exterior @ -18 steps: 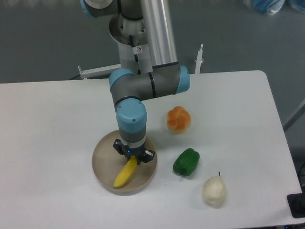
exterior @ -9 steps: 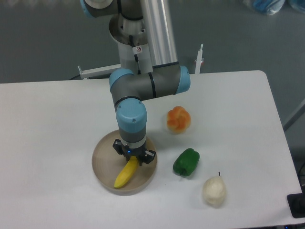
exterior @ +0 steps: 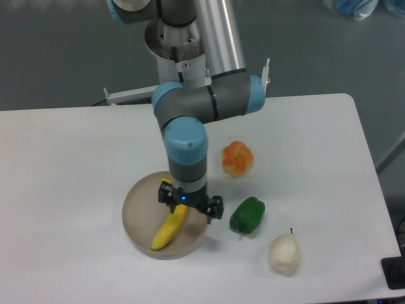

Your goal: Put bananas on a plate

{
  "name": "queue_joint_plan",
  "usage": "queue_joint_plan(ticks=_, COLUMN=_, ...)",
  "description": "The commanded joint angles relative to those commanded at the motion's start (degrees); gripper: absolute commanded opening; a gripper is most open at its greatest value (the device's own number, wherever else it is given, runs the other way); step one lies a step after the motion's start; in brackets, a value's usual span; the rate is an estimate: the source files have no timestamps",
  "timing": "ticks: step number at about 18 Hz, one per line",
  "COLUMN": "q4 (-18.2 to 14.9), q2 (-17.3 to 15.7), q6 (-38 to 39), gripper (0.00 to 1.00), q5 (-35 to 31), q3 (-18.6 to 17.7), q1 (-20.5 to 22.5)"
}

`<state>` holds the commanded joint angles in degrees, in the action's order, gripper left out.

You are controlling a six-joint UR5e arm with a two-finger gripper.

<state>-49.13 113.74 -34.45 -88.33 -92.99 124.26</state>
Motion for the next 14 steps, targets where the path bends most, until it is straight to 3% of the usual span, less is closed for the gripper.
queue_joint_plan(ticks=2, q4=-0.2, q2=-1.5, q6=-1.4, gripper=1.0, q5=0.0, q3=0.2, q1=2.5)
queue_joint_plan(ticks=6, q4=-0.8, q2=-3.4, q6=-12.8, gripper=1.0, q5=-0.5, q3=0.3, q1=6.4)
queue_joint_plan(ticks=14, q4=-1.0, q2=-4.3, q6=-17.8, gripper=1.0, q5=-1.1, q3=0.4, q1=9.3)
